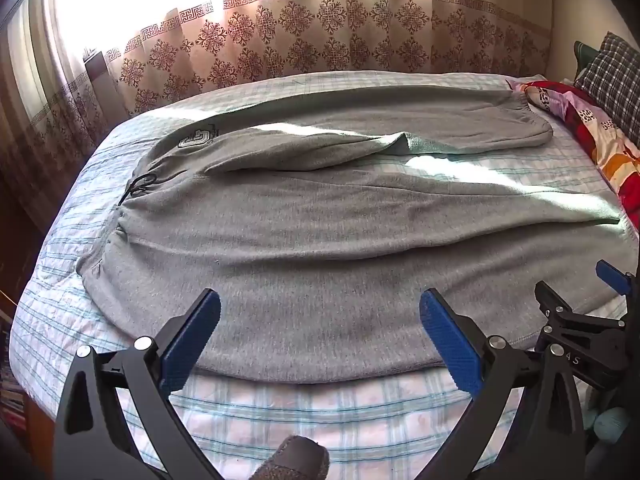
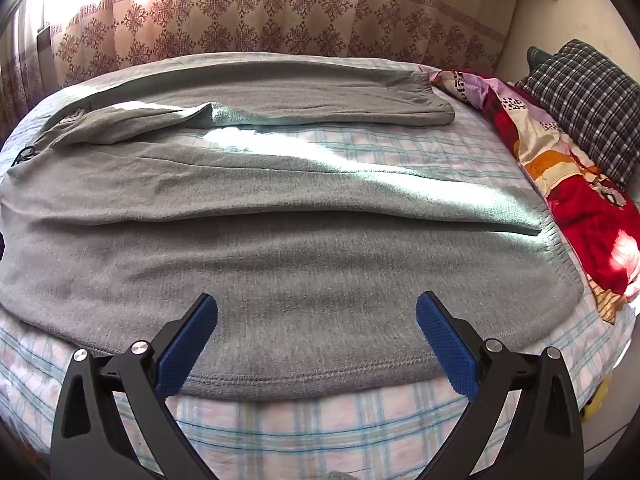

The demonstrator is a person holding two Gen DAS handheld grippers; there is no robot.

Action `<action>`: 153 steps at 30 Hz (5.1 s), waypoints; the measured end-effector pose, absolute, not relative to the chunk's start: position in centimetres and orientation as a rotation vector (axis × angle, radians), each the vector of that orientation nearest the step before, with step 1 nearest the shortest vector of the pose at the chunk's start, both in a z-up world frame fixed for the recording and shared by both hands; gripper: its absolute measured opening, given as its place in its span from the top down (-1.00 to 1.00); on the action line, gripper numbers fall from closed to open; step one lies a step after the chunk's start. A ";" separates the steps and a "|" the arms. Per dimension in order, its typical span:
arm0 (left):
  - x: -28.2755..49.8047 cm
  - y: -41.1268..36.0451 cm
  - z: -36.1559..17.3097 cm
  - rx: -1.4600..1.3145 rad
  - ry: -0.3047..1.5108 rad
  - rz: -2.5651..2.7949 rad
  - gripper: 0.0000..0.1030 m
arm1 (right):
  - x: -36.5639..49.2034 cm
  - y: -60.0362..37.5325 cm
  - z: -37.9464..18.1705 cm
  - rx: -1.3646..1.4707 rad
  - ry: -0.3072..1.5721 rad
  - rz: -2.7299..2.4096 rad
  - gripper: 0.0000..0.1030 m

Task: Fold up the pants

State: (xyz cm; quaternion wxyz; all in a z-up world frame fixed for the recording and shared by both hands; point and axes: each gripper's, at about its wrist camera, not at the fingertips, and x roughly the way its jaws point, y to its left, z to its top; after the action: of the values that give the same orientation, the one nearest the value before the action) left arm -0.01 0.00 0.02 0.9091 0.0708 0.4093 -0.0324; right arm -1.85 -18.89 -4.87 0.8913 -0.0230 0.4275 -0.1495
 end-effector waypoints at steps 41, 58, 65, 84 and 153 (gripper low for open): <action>3.4 3.2 -8.9 0.119 1.090 0.023 -0.96 | -1.3 -19.4 -6.0 -0.034 0.933 -0.330 -0.91; 4.0 3.7 -8.4 0.092 1.130 -0.060 -0.96 | -0.5 -21.2 -7.9 0.050 1.043 -0.267 -0.91; 6.2 2.5 -6.4 0.113 1.099 -0.065 -0.96 | -0.3 -26.2 -4.8 0.093 0.975 -0.343 -0.91; 19.0 -1.7 -7.8 0.123 1.142 -0.115 -0.47 | 4.7 -47.2 -2.8 0.253 0.929 -0.600 -0.90; 28.2 4.1 -5.5 -0.001 1.033 -0.221 -0.10 | 23.3 -48.0 -3.4 0.342 0.922 -0.592 -0.06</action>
State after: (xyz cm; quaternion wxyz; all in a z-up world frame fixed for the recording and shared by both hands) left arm 28.18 4.08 -5.54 0.8636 -0.0006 0.4930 -0.1055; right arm 23.32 -47.96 -3.36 0.8398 0.1618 0.4362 -0.2798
